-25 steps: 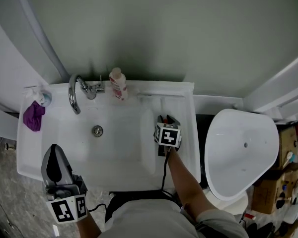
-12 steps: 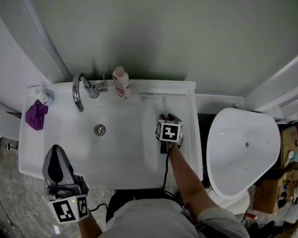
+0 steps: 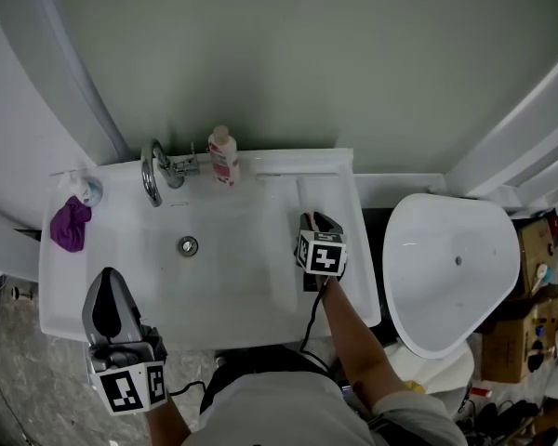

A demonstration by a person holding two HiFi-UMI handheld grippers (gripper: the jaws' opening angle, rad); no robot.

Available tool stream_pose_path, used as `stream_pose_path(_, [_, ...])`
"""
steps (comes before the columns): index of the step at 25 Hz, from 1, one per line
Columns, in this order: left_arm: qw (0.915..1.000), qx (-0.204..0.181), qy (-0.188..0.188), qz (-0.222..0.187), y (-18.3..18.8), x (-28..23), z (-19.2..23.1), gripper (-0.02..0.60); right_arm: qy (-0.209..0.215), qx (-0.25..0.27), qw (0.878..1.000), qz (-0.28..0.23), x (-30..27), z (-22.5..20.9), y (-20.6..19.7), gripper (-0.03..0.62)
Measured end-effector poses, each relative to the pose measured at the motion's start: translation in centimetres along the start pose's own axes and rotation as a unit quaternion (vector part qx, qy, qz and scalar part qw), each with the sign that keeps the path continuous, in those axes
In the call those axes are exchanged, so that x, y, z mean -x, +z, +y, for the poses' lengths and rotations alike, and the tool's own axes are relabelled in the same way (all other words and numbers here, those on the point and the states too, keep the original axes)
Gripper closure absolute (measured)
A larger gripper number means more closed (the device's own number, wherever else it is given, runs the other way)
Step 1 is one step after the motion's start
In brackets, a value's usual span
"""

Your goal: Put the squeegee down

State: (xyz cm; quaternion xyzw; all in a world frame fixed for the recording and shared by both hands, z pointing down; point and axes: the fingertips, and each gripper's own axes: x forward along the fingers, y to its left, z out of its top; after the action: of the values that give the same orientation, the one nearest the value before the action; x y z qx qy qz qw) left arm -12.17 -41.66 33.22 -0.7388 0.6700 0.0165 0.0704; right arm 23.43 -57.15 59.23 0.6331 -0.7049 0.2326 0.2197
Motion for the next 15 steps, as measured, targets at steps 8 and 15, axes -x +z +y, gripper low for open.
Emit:
stream_pose_path(8, [0.9992,0.009,-0.037,-0.013,0.9,1.5,0.0,0.575,0.008,0.013,0.997,-0.081,7.0,2.5,1.5,0.592])
stream_pose_path(15, [0.9975,0.016,-0.065,-0.023,1.5,3.1,0.3,0.575,0.017,0.04,0.988,-0.146,13.3,5.5,2.6,0.592])
